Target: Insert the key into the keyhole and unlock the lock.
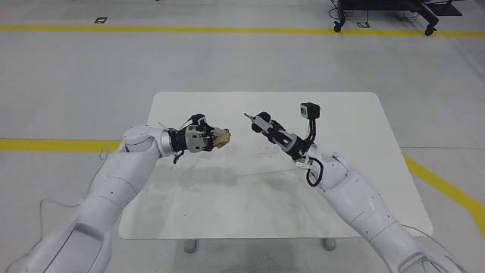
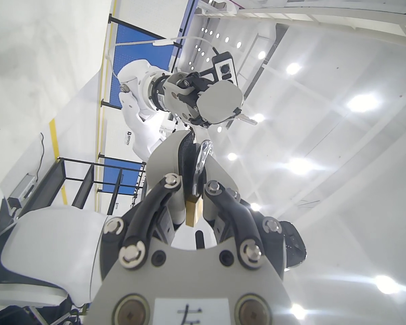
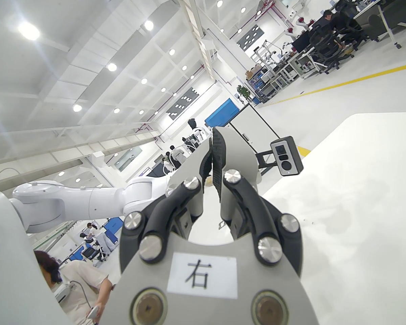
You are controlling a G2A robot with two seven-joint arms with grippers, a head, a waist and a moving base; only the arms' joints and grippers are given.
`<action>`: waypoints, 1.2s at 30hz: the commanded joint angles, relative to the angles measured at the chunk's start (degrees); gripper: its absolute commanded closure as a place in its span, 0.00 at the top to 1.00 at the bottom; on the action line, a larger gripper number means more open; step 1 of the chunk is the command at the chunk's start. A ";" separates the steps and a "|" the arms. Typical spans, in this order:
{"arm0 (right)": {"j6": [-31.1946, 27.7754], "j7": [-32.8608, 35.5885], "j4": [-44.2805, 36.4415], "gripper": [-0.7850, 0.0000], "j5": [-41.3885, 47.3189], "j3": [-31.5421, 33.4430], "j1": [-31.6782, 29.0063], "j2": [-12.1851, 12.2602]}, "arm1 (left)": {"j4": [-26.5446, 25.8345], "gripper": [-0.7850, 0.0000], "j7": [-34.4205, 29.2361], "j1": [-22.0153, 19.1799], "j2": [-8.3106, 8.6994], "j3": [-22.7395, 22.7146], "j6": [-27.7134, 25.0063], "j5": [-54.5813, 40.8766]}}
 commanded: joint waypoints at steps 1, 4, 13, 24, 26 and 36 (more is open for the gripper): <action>0.59 -0.86 0.03 0.00 -1.29 -0.46 0.10 -0.35 | 1.50 0.00 -0.35 -0.70 -0.41 0.27 -0.27 -0.02; 1.01 -0.92 -0.18 0.00 -3.08 -1.51 0.35 -0.91 | 3.46 0.00 0.80 -1.83 -0.92 0.80 -1.11 1.58; 0.40 0.30 -0.84 0.00 -3.47 -1.80 0.14 -1.13 | 5.32 0.00 2.45 -2.88 -1.14 1.47 -0.47 4.71; 6.99 -1.76 -7.79 0.00 4.31 -1.25 -6.24 -1.05 | 3.75 0.00 12.54 -0.85 -2.08 0.16 4.48 0.71; 12.66 -5.12 -11.16 0.00 5.10 0.20 -9.79 -0.76 | 2.93 0.00 15.07 -0.81 -2.36 0.35 4.13 1.55; 16.01 -3.05 -15.50 0.00 7.79 0.66 -12.85 -0.34 | 2.29 0.00 17.88 -0.52 -2.45 0.41 3.26 3.07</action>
